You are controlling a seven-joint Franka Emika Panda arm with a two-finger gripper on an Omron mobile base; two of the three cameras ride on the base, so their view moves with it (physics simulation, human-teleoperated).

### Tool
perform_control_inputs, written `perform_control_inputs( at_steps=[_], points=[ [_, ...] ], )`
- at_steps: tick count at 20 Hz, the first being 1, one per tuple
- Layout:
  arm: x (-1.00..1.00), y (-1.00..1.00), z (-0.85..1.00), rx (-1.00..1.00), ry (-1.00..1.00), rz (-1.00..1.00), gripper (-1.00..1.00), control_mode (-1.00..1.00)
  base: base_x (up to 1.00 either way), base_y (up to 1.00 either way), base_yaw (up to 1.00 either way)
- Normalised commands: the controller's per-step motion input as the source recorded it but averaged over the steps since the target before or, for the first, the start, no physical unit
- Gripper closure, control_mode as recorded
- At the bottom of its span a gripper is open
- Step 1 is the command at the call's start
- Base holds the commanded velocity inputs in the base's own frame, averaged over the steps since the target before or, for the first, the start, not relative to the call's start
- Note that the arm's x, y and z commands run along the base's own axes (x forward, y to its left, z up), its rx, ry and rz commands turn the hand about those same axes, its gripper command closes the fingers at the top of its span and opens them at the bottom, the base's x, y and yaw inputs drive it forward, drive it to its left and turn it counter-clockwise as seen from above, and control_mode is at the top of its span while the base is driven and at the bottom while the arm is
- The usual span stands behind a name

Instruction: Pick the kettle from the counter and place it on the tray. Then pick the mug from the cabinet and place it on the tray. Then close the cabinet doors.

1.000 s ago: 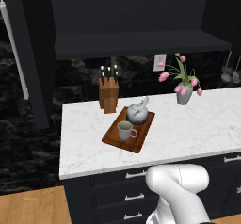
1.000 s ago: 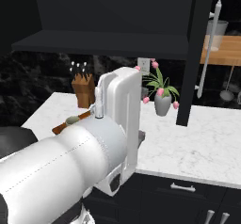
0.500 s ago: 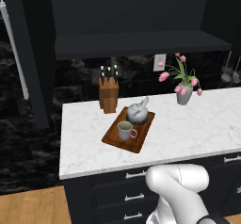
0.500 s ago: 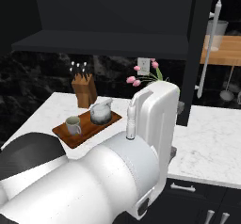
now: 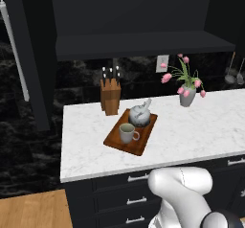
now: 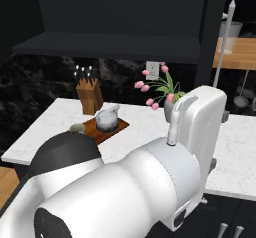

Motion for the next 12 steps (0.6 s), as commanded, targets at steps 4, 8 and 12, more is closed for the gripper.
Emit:
perform_control_inputs(
  at_steps=[4,8,12],
  points=[
    [0.03,-0.46,0.0,0.0,0.0,-0.01,-1.0,-1.0,0.0,0.0,0.0],
    [0.3,-0.25,0.06,0.0,0.0,0.0,-1.0,-1.0,0.0,0.0,0.0],
    [0.4,-0.04,0.11,0.0,0.07,0.0,-1.0,-1.0,0.0,0.0,0.0]
  ],
)
